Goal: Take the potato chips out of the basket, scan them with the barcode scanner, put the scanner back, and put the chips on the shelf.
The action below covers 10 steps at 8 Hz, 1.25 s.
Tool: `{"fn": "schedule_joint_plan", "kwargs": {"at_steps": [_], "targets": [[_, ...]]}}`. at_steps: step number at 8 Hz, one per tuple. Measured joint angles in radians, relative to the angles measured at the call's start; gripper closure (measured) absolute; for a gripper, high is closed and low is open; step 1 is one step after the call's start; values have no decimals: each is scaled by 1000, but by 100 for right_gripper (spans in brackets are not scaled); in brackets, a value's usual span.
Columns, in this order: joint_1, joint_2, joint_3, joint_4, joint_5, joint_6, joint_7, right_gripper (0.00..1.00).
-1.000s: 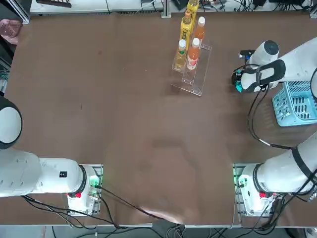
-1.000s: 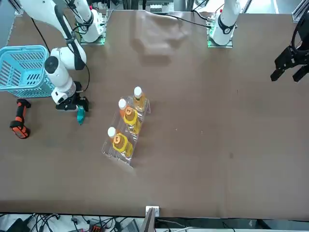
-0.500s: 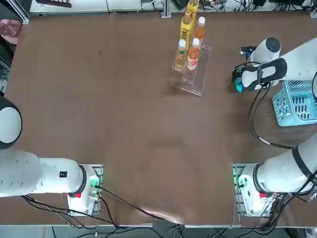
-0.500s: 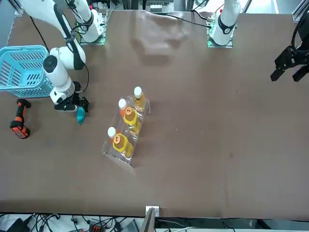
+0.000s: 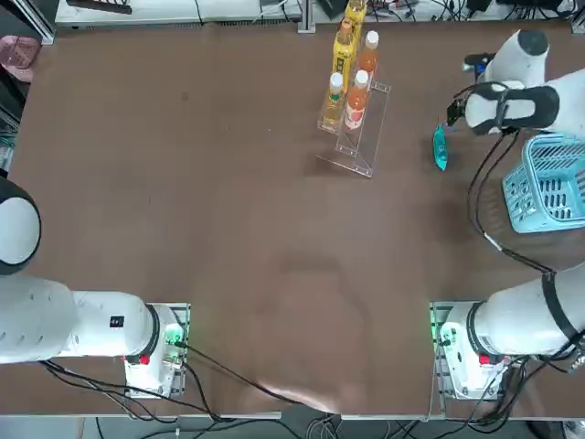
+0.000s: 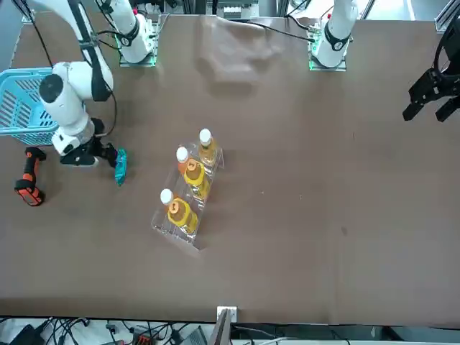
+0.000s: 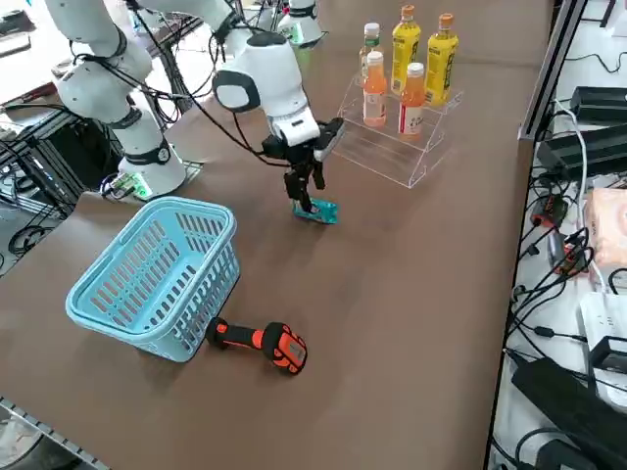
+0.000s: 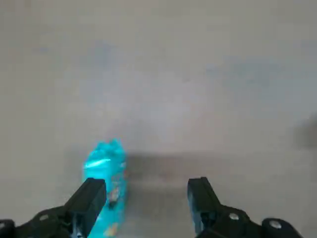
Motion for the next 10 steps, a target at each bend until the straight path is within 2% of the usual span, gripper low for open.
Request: {"fn": "schedule_joint_plan", "kwargs": {"at_steps": [4,7,9,10], "targets": [[-226,13,-21,140,0,-142,-312,0],[-382,70,-22,193,2,-150,-530,0],[-433,125,-22,251,93,-170,-700,0],[-445,175,-21,321,160,-226,-793,0]]}}
